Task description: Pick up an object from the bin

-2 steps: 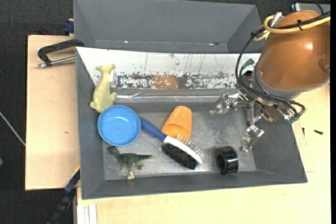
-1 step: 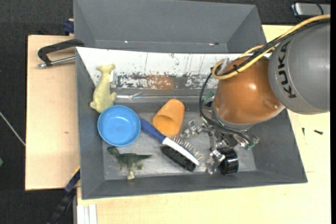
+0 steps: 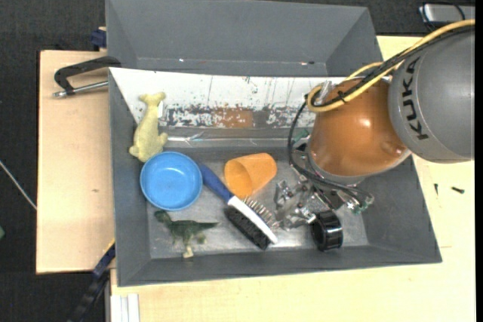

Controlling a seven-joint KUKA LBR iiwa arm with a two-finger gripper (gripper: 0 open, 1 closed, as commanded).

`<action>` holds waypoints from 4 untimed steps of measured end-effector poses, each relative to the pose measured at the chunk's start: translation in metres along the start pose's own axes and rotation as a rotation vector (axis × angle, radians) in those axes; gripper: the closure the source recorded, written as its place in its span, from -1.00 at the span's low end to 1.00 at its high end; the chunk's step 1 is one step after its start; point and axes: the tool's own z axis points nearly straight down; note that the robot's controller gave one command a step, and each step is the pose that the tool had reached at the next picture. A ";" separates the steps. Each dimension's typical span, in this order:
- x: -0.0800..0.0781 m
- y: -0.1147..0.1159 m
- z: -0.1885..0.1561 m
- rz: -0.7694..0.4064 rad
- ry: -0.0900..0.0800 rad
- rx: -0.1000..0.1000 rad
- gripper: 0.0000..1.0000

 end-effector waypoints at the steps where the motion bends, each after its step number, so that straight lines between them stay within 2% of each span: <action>1: -0.019 -0.027 -0.236 0.023 -0.013 0.009 1.00; 2: -0.015 -0.021 -0.096 0.051 0.007 -0.005 1.00; 3: -0.016 -0.022 -0.100 0.052 -0.001 0.000 -1.00; 4: -0.052 0.032 -0.061 -0.169 0.002 -0.003 -1.00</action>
Offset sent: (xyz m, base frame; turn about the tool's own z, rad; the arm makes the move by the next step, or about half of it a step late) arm 0.0276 -0.0129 0.2301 0.0204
